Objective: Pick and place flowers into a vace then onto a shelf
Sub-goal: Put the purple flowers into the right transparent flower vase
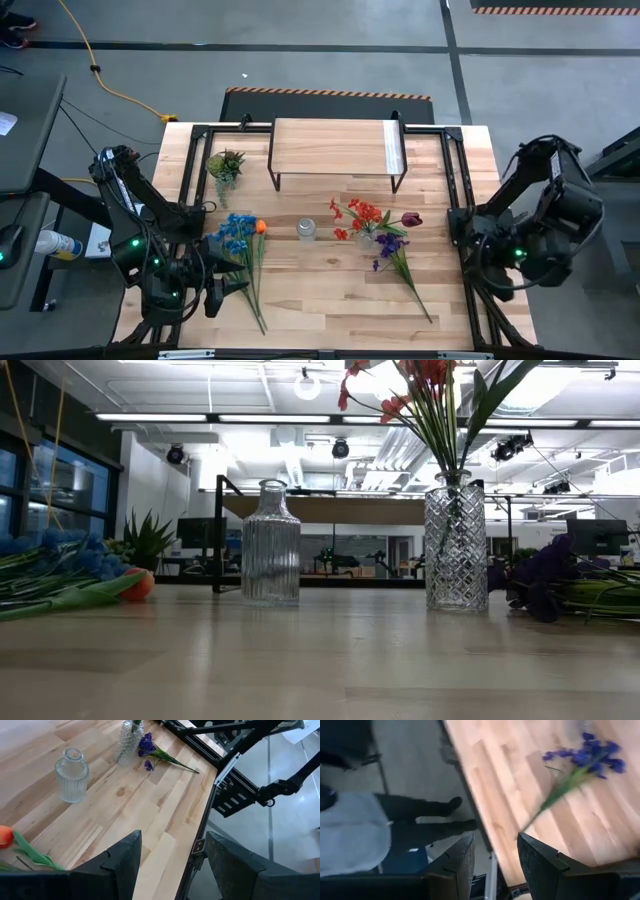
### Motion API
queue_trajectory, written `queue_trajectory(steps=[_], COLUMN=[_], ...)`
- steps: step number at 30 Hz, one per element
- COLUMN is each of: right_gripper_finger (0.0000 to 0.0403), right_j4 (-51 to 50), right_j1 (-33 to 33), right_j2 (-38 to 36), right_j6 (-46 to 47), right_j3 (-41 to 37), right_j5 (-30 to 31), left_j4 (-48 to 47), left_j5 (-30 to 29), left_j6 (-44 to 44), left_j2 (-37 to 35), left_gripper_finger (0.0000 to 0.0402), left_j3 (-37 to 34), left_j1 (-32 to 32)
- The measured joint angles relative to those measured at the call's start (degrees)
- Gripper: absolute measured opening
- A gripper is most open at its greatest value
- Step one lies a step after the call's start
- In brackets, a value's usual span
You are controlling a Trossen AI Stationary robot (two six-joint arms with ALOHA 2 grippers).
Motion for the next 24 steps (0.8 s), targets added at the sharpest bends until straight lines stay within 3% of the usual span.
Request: queue_trajectory(steps=[3, 12, 24], right_gripper_finger=[0.0140, 0.0140, 0.0140], right_j4=[-4.1, -2.2, 16.5], right_j1=[-1.3, -2.7, -2.7], right_j2=[1.5, 4.1, 3.9], right_j6=[3.6, 5.4, 9.5], right_j3=[0.0, -9.2, -27.8], right_j5=[-3.3, -10.7, -13.0], left_j4=[-0.1, -1.2, -1.8], left_j5=[0.0, -0.2, 0.0], left_j6=[0.0, 0.0, 0.0], left_j2=[0.0, 0.0, 0.0], left_gripper_finger=[0.0253, 0.0253, 0.0253], left_j3=[0.0, 0.0, 0.0], left_j1=[0.0, 0.0, 0.0])
